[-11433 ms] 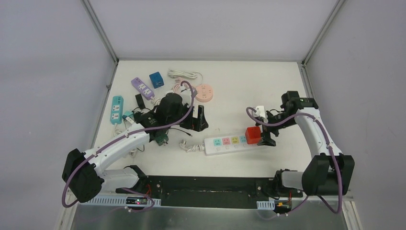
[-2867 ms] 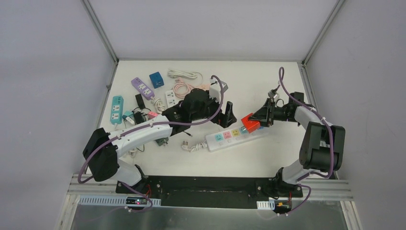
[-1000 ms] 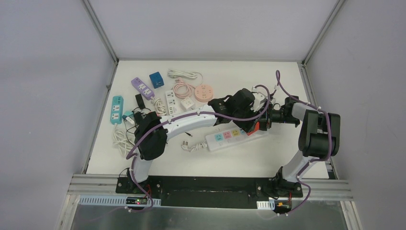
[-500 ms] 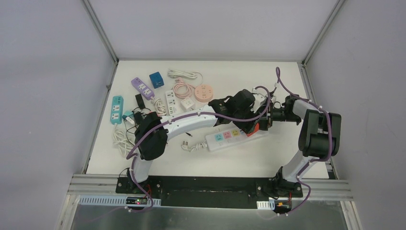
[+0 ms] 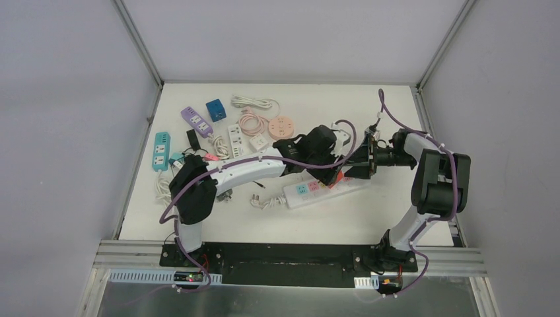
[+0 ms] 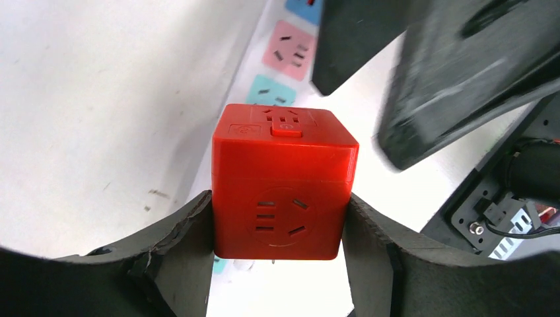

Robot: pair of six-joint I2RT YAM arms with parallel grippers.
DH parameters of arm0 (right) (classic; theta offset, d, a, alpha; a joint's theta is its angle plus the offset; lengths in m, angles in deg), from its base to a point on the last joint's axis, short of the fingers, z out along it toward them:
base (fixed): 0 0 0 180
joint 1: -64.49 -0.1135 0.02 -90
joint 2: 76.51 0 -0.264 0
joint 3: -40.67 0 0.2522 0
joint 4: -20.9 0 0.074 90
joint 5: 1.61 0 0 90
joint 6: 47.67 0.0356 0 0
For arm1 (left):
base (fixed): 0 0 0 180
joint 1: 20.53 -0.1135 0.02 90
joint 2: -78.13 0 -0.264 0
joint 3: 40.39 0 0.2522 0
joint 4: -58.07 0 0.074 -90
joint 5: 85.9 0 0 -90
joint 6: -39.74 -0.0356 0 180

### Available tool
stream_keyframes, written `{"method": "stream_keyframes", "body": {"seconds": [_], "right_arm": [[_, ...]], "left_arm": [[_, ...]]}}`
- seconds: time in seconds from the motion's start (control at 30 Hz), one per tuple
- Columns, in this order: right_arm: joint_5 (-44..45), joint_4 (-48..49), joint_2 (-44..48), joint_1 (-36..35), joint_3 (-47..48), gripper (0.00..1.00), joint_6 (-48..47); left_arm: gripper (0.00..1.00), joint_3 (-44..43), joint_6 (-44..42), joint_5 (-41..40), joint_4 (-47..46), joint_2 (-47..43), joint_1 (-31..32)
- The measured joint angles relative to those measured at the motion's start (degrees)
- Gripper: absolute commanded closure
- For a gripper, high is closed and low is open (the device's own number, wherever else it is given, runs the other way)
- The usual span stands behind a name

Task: Pull the plug off the socket
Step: Place the plug at the center of the board.

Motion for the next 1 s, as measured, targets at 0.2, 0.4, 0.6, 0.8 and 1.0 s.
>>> {"method": "stream_keyframes", "body": {"seconds": [0.2,0.4,0.6,0.8,1.0], "right_arm": [[0.2,-4.0,-0.9,0.0,1.8,0.0,-4.4],[0.6,-6.3,-1.4,0.0,1.9,0.0,-7.2],[1.2,-7.3,-1.4,0.0,1.9,0.0,-9.2],[1.7,-7.8,-1.4,0.0,2.4,0.0,-10.1],[1.8,-7.9,-1.4,0.0,2.5,0.0,-10.4]], "left_arm": [[1.0,6.7,1.6,-2.3,0.0,-6.2,-2.3],[1.0,13.3,3.4,-5.6,-0.2,-12.5,-5.1],[1.0,19.1,5.5,-7.6,-0.2,-17.4,-9.5],[1.0,23.3,6.8,-11.4,0.9,-20.6,-12.8],[1.0,25.4,8.4,-13.9,3.1,-22.2,-15.5]]}}
